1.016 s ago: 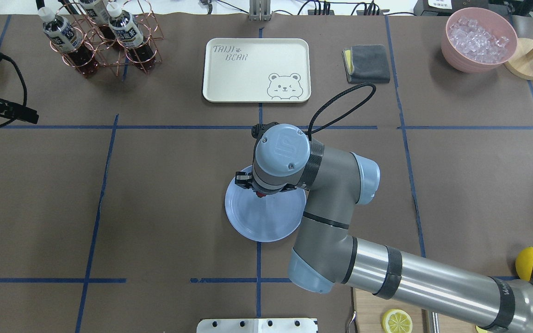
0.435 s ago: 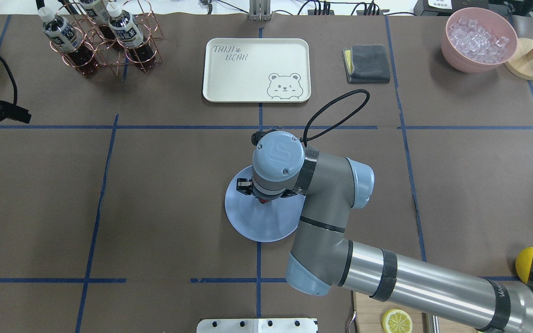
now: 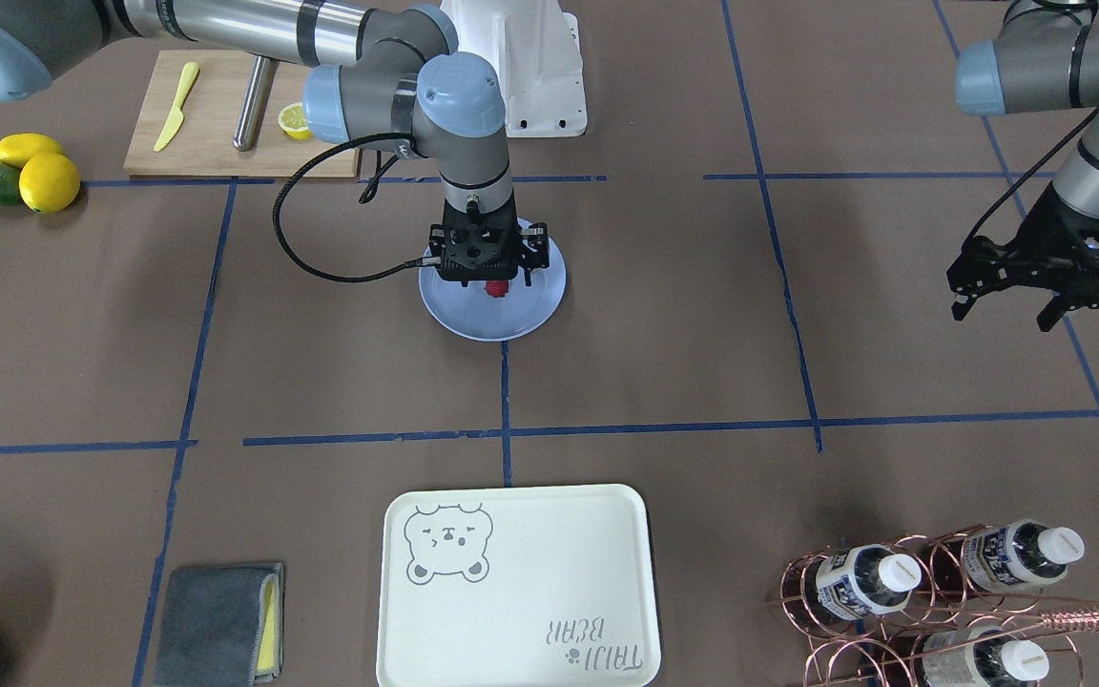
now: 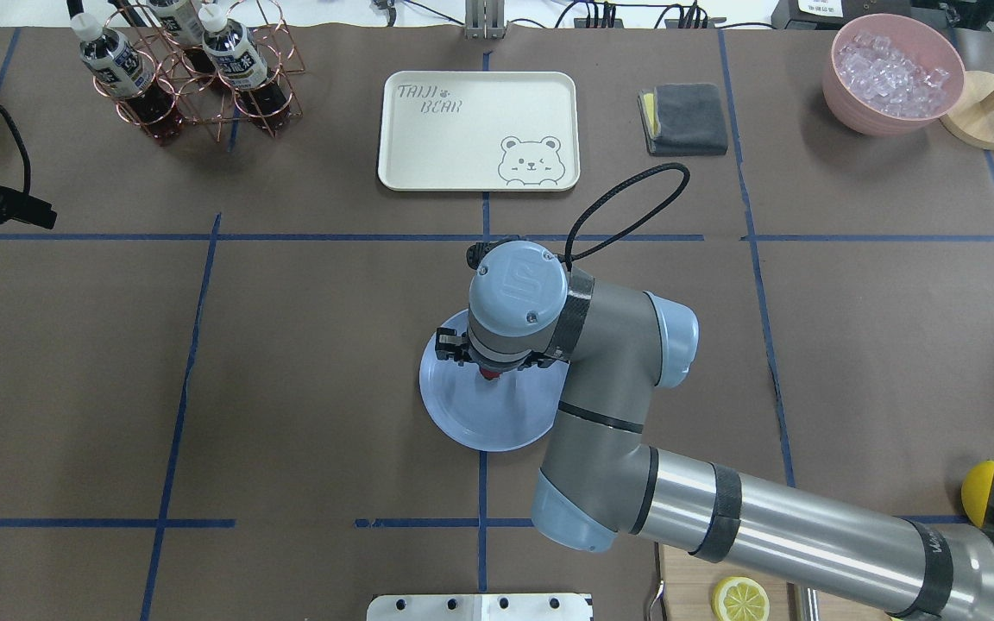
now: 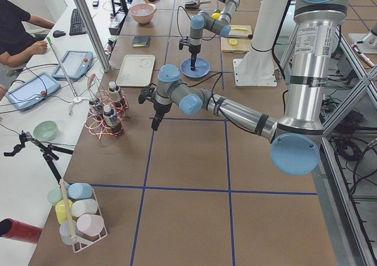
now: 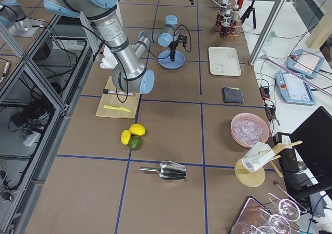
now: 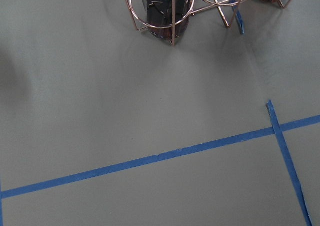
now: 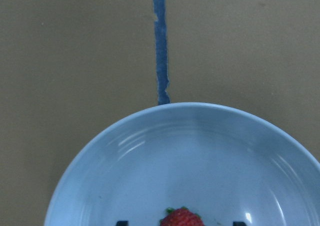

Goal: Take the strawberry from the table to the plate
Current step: 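Lower the strawberry onto the plate and open the right gripper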

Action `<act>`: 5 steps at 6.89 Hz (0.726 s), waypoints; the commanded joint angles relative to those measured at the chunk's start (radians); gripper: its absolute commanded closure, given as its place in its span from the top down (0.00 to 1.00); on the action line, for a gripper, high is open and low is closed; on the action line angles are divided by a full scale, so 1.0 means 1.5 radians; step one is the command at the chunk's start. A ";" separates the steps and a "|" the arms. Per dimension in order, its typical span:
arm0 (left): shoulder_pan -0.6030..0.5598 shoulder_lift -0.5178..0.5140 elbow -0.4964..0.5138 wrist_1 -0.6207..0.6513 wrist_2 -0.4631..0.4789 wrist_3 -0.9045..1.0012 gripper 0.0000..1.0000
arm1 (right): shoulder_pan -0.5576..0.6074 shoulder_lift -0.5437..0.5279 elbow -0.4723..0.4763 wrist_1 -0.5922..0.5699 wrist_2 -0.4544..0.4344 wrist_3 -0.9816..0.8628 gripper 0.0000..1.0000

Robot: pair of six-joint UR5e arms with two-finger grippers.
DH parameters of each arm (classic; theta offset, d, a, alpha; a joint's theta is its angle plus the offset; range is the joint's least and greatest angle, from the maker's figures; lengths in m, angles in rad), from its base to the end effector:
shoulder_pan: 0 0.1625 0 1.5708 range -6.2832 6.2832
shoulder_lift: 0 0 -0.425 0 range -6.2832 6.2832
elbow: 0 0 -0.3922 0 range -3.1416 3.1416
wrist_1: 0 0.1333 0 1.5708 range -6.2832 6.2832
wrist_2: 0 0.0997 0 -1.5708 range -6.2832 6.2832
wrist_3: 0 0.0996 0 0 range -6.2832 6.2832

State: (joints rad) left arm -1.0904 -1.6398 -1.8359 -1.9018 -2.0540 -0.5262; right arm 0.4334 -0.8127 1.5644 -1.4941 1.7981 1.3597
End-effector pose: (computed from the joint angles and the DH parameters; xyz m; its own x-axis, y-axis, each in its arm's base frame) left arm 0.1690 -0.5126 0.4657 0.7471 0.2233 -0.6261 0.0134 0.9366 0.3500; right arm -0.6047 -0.4020 0.1954 0.6541 0.0777 0.7524 -0.1242 0.9922 0.0054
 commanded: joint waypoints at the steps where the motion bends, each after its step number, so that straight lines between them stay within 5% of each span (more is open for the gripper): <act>1: -0.036 0.000 0.005 0.006 -0.001 0.045 1.00 | 0.062 -0.008 0.120 -0.165 0.002 -0.035 1.00; 3: -0.125 0.037 0.039 0.006 -0.078 0.162 1.00 | 0.169 -0.060 0.214 -0.265 0.023 -0.228 1.00; 5: -0.233 0.085 0.064 0.023 -0.144 0.310 1.00 | 0.364 -0.189 0.246 -0.259 0.207 -0.466 1.00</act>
State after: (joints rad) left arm -1.3467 -1.5459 -1.7590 -1.8855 -2.2210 -0.1858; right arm 0.8128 -0.9846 1.9002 -1.8758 1.9665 0.8714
